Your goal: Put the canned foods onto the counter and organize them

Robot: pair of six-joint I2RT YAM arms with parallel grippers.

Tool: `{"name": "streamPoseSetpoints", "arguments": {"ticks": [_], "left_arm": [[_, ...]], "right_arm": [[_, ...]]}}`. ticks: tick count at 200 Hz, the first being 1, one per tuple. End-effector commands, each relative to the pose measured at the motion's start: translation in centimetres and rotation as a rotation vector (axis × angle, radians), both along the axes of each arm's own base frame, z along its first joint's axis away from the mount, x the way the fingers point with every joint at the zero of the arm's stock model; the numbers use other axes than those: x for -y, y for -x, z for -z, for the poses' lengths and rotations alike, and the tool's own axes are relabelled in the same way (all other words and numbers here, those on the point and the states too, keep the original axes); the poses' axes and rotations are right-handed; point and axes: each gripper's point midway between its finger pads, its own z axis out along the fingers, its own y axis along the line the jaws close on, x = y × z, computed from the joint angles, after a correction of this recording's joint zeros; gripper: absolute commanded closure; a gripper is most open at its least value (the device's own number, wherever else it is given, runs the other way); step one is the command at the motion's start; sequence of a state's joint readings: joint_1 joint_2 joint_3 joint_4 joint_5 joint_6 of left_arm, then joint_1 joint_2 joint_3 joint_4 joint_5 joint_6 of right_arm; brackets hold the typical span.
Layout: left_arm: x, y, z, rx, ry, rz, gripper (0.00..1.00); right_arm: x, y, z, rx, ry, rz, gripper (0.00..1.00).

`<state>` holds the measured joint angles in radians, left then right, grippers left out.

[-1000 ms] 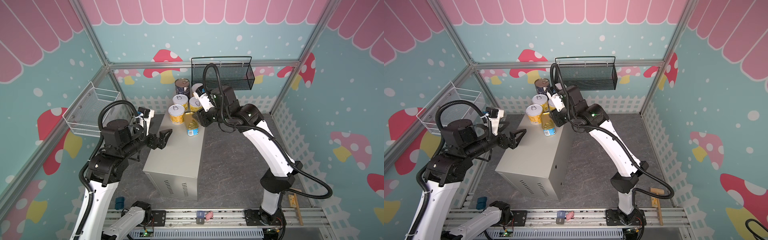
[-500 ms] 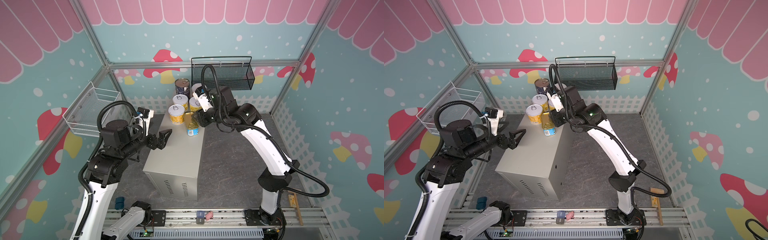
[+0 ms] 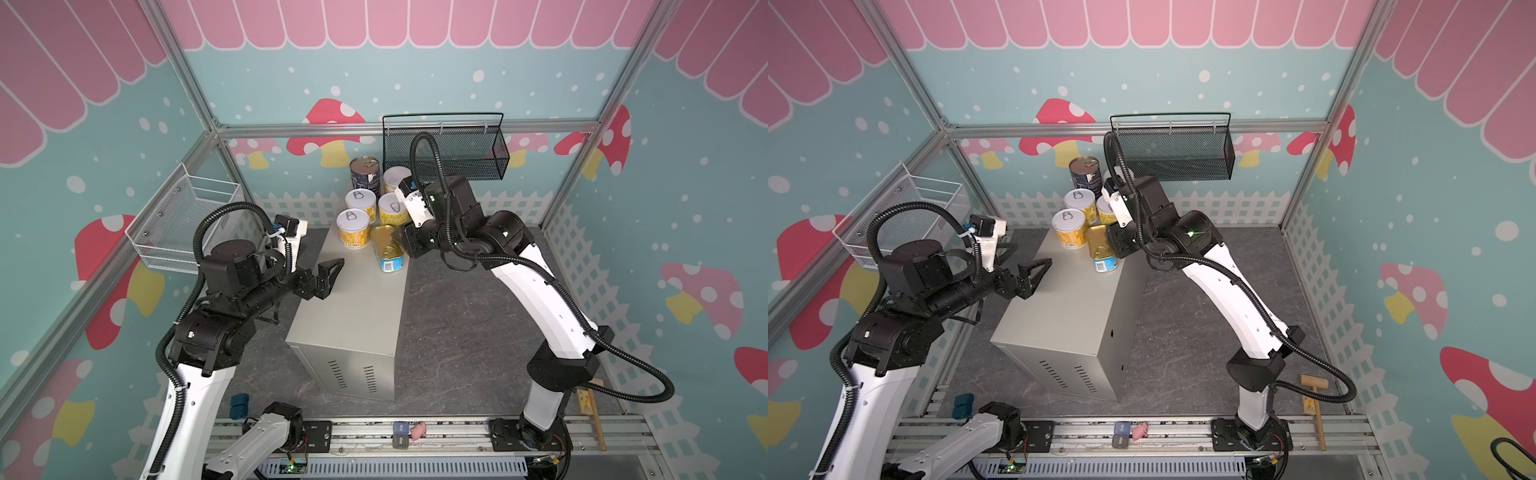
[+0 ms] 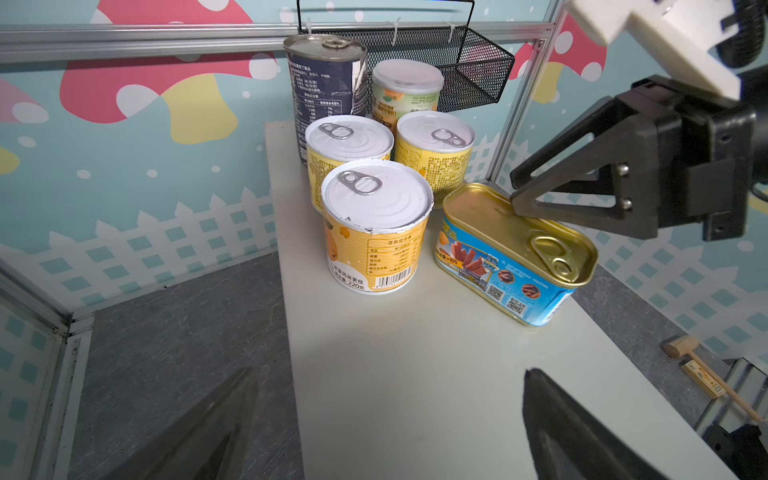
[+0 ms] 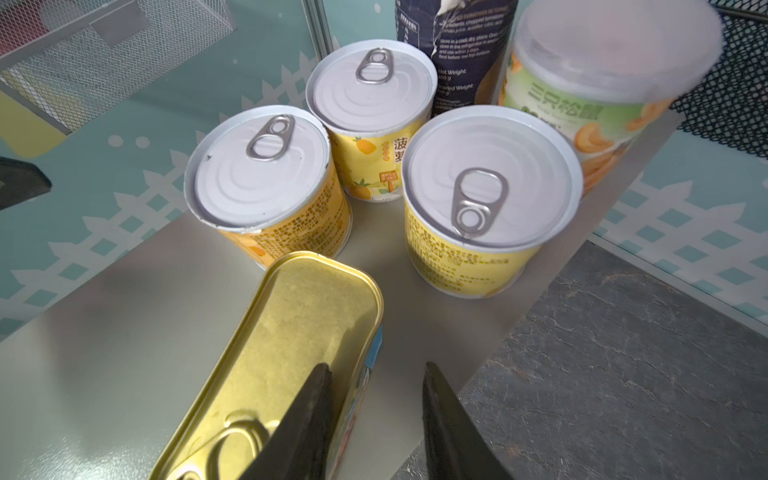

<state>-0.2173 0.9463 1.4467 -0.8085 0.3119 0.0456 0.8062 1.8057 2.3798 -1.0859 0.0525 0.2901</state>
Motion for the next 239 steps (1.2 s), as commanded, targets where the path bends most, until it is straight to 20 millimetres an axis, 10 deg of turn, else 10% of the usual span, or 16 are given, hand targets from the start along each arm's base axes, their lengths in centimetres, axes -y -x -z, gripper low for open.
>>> {"name": "streamPoseSetpoints", "arguments": {"ticks": [1, 64, 116, 239], "left_arm": [[0.4, 0.0, -0.3, 0.009, 0.017, 0.023, 0.01], [1.0, -0.1, -0.2, -0.002, 0.033, 0.050, 0.01], [1.8, -0.2, 0.0, -0.016, 0.049, 0.095, 0.00], [2.7, -2.8, 1.0, -0.073, 0.048, 0.021, 0.01]], "right_arm": [[1.2, 1.8, 2.6, -0.070, 0.103, 0.009, 0.62], [-0.5, 4.8, 0.9, -0.030, 0.060, -0.066, 0.61], [2.2, 5.4, -2.8, 0.071, -0.013, 0.003, 0.50], [2.3, 4.9, 1.8, 0.051, 0.054, 0.008, 0.32]]}}
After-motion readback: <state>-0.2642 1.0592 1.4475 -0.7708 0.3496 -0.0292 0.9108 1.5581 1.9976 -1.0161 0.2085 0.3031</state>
